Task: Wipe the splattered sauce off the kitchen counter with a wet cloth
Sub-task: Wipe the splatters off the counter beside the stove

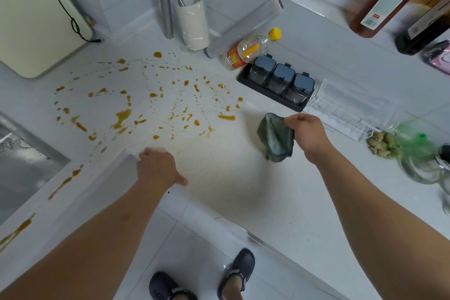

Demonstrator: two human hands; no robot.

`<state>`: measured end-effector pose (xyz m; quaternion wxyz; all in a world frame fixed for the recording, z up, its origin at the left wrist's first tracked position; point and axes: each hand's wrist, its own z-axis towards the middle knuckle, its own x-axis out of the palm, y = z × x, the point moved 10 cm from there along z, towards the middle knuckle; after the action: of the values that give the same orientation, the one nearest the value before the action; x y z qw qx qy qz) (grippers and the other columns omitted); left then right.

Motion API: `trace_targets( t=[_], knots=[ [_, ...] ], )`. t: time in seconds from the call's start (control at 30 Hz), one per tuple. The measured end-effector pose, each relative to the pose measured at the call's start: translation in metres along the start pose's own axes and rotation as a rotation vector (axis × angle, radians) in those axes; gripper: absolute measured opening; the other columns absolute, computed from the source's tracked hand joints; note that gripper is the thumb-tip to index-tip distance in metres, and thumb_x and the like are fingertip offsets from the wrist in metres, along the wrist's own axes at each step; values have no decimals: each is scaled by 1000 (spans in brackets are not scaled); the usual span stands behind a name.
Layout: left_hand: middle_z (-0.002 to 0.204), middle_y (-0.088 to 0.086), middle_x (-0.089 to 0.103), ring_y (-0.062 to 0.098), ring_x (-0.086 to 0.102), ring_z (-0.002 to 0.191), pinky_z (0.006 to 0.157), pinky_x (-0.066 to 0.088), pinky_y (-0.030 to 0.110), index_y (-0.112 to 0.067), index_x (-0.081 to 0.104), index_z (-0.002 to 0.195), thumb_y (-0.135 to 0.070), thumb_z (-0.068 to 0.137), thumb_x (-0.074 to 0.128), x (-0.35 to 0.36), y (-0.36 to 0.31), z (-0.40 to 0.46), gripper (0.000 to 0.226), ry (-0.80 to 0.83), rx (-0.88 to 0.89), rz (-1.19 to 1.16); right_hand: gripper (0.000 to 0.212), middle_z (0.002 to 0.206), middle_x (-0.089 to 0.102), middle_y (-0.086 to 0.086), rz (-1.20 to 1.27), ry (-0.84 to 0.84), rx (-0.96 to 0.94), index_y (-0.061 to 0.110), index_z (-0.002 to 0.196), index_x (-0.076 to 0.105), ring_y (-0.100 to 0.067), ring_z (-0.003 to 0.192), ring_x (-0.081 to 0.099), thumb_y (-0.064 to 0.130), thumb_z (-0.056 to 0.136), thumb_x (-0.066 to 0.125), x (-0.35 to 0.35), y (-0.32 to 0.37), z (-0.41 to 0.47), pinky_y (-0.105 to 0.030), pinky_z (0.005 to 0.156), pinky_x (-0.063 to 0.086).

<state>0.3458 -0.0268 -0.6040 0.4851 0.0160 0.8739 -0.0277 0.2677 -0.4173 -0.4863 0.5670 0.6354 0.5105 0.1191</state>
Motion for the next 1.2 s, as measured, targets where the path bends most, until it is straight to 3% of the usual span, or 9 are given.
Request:
trace_targets(
  t=[0.13, 0.27, 0.43, 0.57, 0.67, 0.83, 0.93, 1.07, 1.2],
  knots=[
    [135, 29, 49, 41, 51, 124, 94, 54, 46, -9, 63, 117, -81, 55, 83, 1, 0, 1, 97, 2, 3, 0, 14, 73, 62, 1, -212, 33, -130, 15, 84, 67, -16, 64, 53, 23, 94, 63, 4, 31, -8, -29, 58, 43],
    [135, 26, 49, 38, 48, 127, 94, 52, 43, -6, 59, 127, -80, 62, 80, 1, 1, 0, 100, 0, 10, 6, 6, 82, 68, 5, -352, 325, -155, 20, 96, 71, -10, 71, 61, 19, 90, 74, 68, 8, -30, -12, 63, 45],
    [141, 26, 48, 38, 45, 133, 97, 51, 43, -7, 59, 129, -78, 65, 80, 1, 1, 0, 98, 4, 11, 4, 29, 114, 63, 6, -758, 241, -357, 18, 118, 66, -23, 109, 60, 26, 91, 65, 105, -39, -28, -33, 87, 49],
    [137, 25, 49, 37, 48, 128, 96, 52, 43, -6, 60, 127, -80, 63, 80, 2, 2, 1, 100, -10, 15, 9, 59, 159, 36, -1, -894, 282, -382, 25, 150, 46, -27, 148, 26, 39, 94, 62, 137, -71, -19, -45, 118, 32],
    [138, 25, 49, 38, 47, 129, 98, 52, 44, -5, 59, 129, -81, 63, 79, 2, 2, 0, 102, -13, 21, 23, 58, 169, 8, -4, -981, 256, -311, 28, 159, 25, -33, 155, 2, 37, 104, 40, 174, -92, -38, -50, 124, 13],
    [146, 28, 46, 41, 44, 136, 103, 51, 47, -6, 59, 130, -82, 61, 79, 0, 1, -1, 105, -2, 21, 53, 55, 170, -2, -2, -1120, 497, -578, 42, 159, 19, -37, 155, -9, 42, 106, 33, 211, -108, -82, -53, 124, -1],
    [137, 25, 49, 37, 47, 128, 96, 51, 42, -2, 56, 133, -83, 63, 77, 0, 3, -1, 110, -22, 25, 45, 67, 170, 0, -13, -1234, 321, -359, 40, 160, 11, -52, 150, -10, 63, 98, -1, 137, -139, -26, -68, 119, 2],
    [134, 24, 51, 37, 47, 127, 96, 51, 40, 1, 53, 134, -83, 63, 76, -1, 2, -1, 112, -36, 28, 48, 73, 167, -12, -16, -1073, 103, -24, 39, 160, -2, -45, 152, -10, 65, 94, 12, 92, -135, 5, -66, 120, 2],
    [138, 26, 49, 40, 45, 131, 99, 50, 43, -1, 54, 134, -81, 64, 78, 1, 1, 0, 110, -12, 31, 57, 69, 166, -3, -25, -1024, 100, -67, 37, 161, 5, -54, 149, -1, 62, 99, 25, 176, -120, -42, -71, 117, 4]
  ],
)
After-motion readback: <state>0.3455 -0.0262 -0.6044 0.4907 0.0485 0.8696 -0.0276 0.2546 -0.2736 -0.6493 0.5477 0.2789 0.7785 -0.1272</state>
